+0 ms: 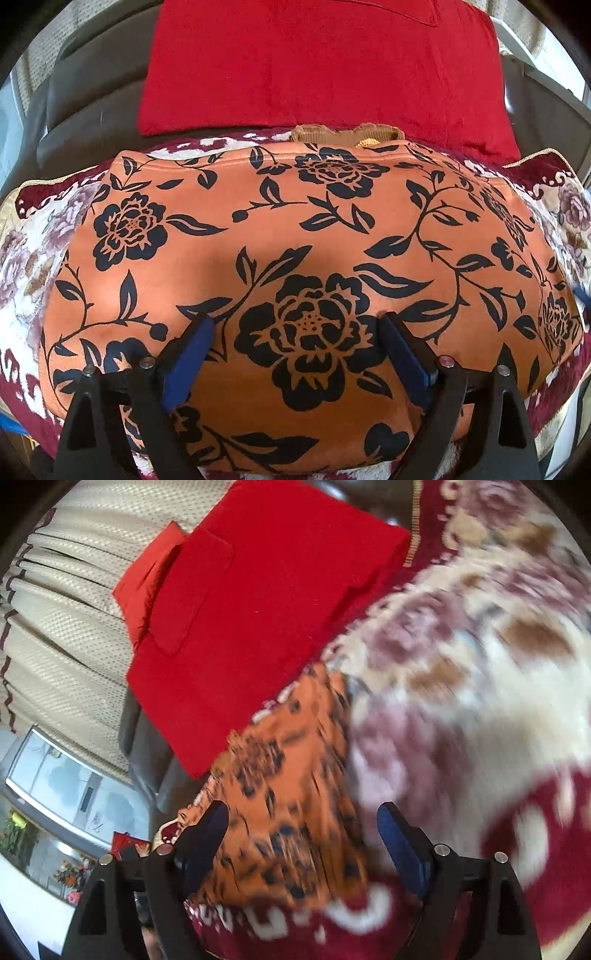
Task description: Fold small clothes
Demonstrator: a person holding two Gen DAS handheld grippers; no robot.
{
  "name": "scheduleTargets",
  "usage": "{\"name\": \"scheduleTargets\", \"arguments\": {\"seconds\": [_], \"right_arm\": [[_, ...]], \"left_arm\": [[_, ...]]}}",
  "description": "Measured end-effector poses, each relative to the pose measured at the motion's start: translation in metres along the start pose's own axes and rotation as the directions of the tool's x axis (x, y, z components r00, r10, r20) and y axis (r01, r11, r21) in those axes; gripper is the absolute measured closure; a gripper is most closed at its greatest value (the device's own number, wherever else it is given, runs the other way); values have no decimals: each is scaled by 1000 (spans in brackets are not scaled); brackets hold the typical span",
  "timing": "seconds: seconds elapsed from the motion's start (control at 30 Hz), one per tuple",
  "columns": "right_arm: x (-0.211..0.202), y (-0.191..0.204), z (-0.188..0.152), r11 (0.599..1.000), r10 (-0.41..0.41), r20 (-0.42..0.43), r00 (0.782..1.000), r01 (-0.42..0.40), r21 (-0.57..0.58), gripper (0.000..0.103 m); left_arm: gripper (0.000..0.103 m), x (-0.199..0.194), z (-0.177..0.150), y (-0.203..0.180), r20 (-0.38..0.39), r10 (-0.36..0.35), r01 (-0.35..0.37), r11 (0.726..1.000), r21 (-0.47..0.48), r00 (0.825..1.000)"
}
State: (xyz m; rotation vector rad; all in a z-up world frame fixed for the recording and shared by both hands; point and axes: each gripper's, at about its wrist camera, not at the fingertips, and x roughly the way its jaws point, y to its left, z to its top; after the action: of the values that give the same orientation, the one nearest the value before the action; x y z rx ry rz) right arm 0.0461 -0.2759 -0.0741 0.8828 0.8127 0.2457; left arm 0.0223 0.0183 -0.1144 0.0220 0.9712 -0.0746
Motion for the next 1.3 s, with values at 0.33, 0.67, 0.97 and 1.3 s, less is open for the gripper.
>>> {"name": "scheduleTargets", "arguments": {"seconds": [0.33, 0.67, 0.97, 1.3], "right_arm": [[113, 31, 74, 971, -170, -200, 965, 130, -201, 90], [91, 12, 61, 943, -315, -55, 948, 305, -131, 59], [35, 78, -2, 984, 84, -131, 988, -104, -148, 23], [21, 43, -32, 997, -61, -69, 996, 57, -55, 15]], "left_arm": [[9, 1, -1, -1, 6, 6, -6, 999, 40, 1000], [5, 1, -2, 6, -2, -14, 14, 999, 39, 1000], [5, -67, -4, 89, 153, 40, -16, 988, -152, 987], [7, -54, -40, 180, 11, 168, -154, 926, -345, 986]]}}
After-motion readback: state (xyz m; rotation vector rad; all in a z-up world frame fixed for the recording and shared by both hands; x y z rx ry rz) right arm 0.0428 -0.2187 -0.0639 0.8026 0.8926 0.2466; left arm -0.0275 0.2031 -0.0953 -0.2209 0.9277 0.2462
